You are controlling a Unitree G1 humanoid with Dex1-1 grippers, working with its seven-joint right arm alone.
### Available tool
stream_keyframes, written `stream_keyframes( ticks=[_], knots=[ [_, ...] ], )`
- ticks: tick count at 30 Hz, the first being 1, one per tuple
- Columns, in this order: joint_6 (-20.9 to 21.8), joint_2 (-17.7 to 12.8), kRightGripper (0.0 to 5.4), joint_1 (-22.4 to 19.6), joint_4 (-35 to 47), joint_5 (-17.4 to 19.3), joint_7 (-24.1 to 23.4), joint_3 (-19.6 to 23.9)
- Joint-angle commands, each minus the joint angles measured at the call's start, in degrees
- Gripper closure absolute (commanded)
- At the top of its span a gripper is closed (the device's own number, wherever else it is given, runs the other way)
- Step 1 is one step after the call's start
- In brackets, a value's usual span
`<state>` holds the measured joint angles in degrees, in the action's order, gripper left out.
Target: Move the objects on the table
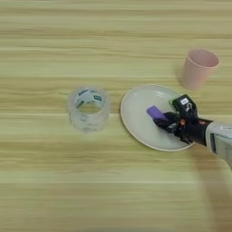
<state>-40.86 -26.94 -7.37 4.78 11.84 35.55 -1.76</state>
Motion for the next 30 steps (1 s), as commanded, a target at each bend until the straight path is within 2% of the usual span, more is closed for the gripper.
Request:
stream_keyframes(
  ticks=[1,12,19,26,30],
  knots=[
    [0.86,-1.45,3.99,-2.07,3.75,0.59,-0.71,2.14],
    [0.19,-1.8,3.99,-2.9,7.44,2.16,-1.08,6.25],
    [0.17,-2.74,3.99,-3.18,8.39,3.17,-1.97,11.09],
    [1.15,-5.25,3.99,-2.64,6.11,3.4,-4.19,18.94],
    [1.71,-5.93,3.99,-1.86,4.84,2.85,-4.9,20.93]
  ],
)
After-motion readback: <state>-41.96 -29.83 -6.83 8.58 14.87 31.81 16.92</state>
